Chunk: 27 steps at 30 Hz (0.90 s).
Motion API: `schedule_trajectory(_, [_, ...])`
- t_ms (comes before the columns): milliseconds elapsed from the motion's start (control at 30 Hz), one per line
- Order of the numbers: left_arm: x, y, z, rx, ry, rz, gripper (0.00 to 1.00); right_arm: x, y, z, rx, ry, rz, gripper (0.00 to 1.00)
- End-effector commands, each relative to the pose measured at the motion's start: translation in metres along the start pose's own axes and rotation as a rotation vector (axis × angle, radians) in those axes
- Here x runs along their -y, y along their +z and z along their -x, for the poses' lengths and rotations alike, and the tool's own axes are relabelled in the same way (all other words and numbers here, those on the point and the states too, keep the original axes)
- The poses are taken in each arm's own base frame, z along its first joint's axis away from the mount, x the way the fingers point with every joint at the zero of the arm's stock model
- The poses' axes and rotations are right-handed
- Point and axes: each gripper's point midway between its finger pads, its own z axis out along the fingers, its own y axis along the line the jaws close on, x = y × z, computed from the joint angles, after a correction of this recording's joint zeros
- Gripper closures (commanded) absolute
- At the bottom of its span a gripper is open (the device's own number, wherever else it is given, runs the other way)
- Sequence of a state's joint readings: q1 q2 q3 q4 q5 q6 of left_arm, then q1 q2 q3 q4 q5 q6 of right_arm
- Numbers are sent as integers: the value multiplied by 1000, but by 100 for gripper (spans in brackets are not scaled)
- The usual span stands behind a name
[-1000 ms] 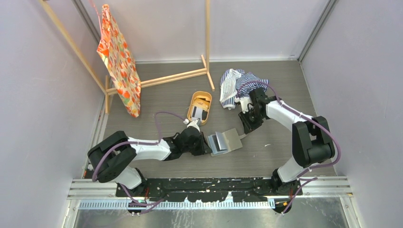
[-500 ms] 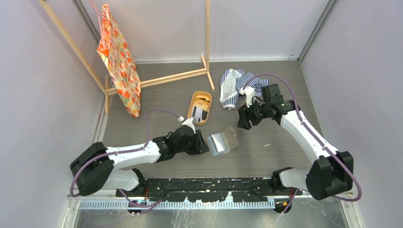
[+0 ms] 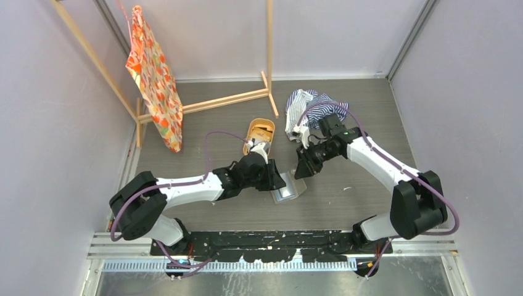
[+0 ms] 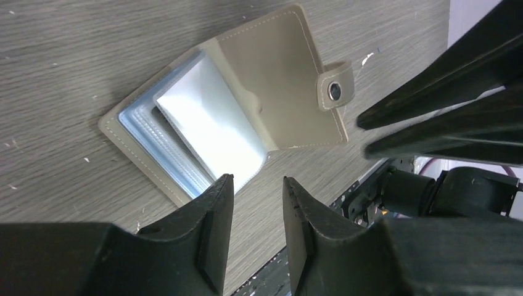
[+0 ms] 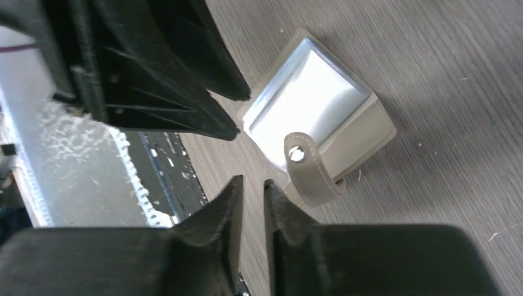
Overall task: Put the credit cards into the card holder
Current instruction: Open the card holder at the center of the board.
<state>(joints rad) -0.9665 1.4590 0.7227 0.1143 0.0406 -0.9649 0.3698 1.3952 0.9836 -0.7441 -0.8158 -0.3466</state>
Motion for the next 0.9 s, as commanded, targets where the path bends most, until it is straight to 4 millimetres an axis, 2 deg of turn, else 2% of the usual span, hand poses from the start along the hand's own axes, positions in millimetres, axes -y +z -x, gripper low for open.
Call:
schedule_trajectory(0, [-2, -11, 15, 75, -2, 21, 63, 28, 20, -8, -119, 34, -132, 81])
schedule_trajectory(67, [-7, -15, 11, 76, -20, 18, 61, 47, 24, -15, -192, 76, -196, 87])
schedule_trajectory(133, [-8, -16, 7, 78, -51, 3, 58, 64, 25, -23, -241, 92, -274, 88])
schedule_trajectory(233, [-9, -12, 3, 83, -90, -30, 53, 77, 24, -32, -273, 101, -339, 88])
schedule_trajectory(500, [5, 8, -7, 16, -131, -110, 52, 77, 31, -41, -320, 120, -318, 87])
schedule_trajectory(867, [-17, 23, -19, -13, -168, -27, 51, 79, 35, -48, -357, 134, -316, 87])
